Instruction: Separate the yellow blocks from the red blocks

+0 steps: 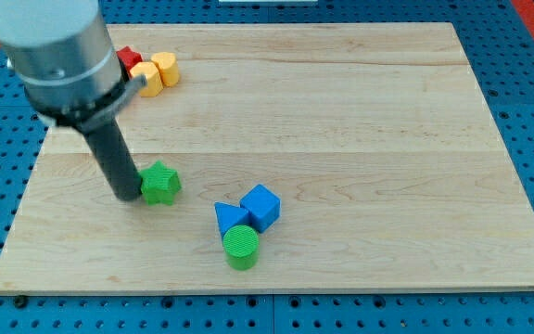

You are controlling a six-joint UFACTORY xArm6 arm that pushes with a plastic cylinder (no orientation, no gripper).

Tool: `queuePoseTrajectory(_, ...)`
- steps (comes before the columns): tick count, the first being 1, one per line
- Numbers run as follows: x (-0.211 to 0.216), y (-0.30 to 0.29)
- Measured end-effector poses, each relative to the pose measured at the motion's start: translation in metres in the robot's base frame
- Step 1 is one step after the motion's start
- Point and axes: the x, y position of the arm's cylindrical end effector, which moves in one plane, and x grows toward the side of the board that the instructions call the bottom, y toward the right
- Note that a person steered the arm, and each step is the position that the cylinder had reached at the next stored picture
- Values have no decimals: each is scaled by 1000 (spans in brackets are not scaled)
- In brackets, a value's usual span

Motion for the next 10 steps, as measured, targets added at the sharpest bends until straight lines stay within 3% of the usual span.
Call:
queuePoseTrajectory(1, -20, 25)
queuePoseTrajectory(2, -40, 14)
queuePoseTrajectory(3, -106, 2)
queuePoseTrajectory(4, -125, -44)
queuePoseTrajectory(7, -218, 22)
queuePoseTrajectory(9, -233, 114)
queuePoseTrajectory(10, -235, 73)
